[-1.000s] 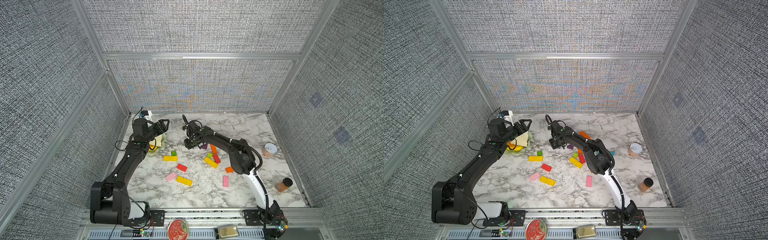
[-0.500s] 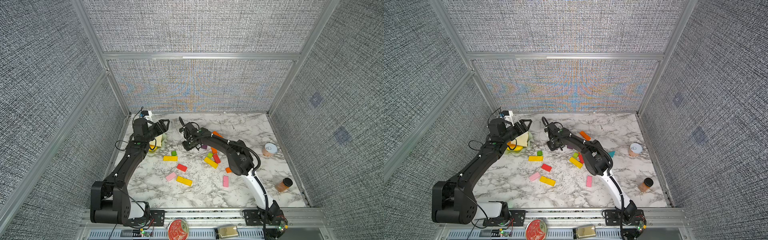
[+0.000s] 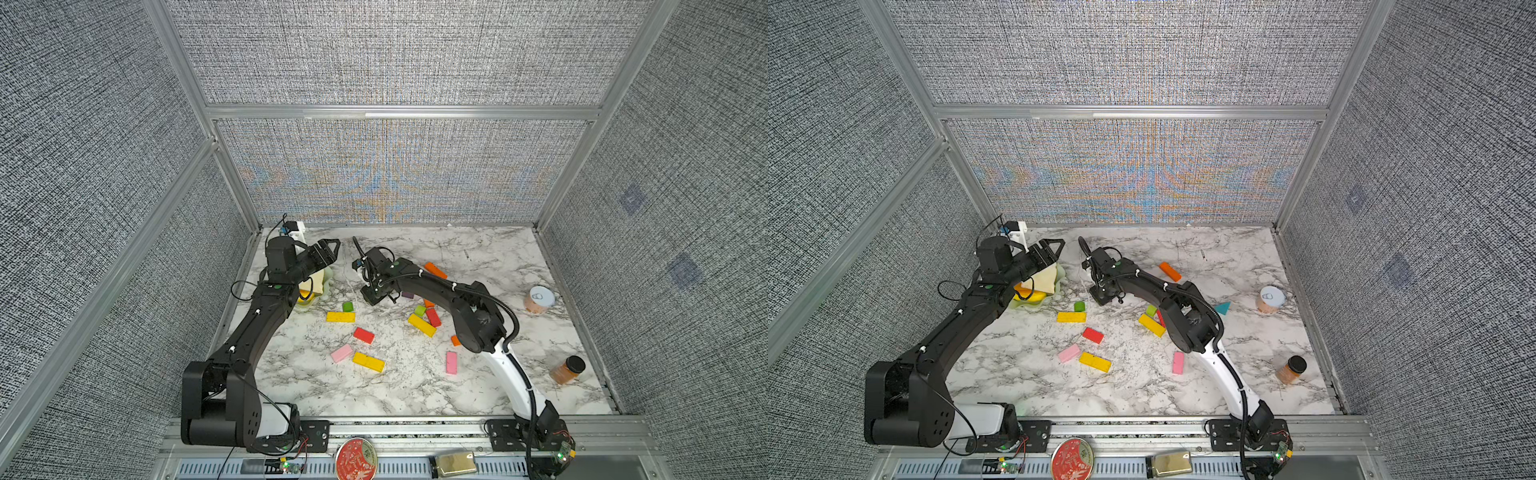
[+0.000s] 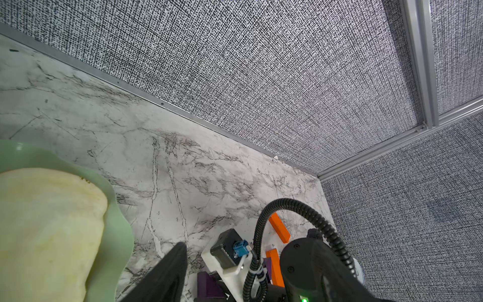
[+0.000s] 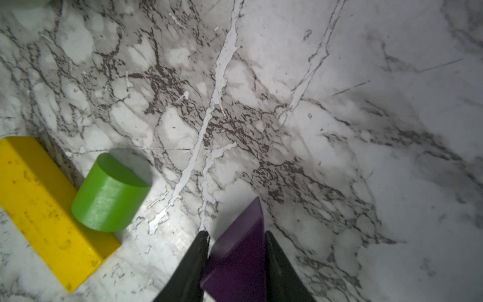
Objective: Assemble a carrot with building blocks
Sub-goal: Adjust the building block at the center of the board.
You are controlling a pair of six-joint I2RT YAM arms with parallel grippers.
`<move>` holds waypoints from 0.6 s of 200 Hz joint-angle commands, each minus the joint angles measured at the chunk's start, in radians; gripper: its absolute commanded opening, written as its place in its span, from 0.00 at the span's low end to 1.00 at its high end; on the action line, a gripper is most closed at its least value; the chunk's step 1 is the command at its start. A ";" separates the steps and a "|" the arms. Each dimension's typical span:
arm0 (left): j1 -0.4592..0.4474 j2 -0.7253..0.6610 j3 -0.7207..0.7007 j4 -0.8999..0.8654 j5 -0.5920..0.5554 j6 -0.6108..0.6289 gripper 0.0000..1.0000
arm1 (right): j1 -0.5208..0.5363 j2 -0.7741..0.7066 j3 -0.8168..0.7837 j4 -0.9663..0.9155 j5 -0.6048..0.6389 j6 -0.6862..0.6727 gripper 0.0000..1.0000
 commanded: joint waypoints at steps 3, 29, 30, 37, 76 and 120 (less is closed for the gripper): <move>0.002 0.001 0.000 0.037 0.016 0.001 0.77 | 0.002 -0.015 0.005 -0.002 -0.024 -0.014 0.47; 0.001 0.003 -0.002 0.042 0.023 -0.001 0.77 | 0.006 -0.031 0.005 0.003 -0.031 -0.016 0.52; 0.001 0.003 -0.002 0.042 0.023 -0.001 0.77 | 0.006 -0.031 0.005 0.002 -0.030 -0.016 0.53; 0.001 0.004 -0.003 0.042 0.025 -0.001 0.77 | 0.006 -0.036 0.009 -0.003 -0.027 -0.017 0.54; 0.001 0.002 -0.003 0.045 0.029 -0.001 0.77 | 0.012 -0.106 0.012 -0.030 0.006 0.007 0.55; 0.001 0.000 -0.004 0.044 0.034 -0.011 0.77 | 0.007 -0.312 -0.211 0.016 0.124 0.085 0.32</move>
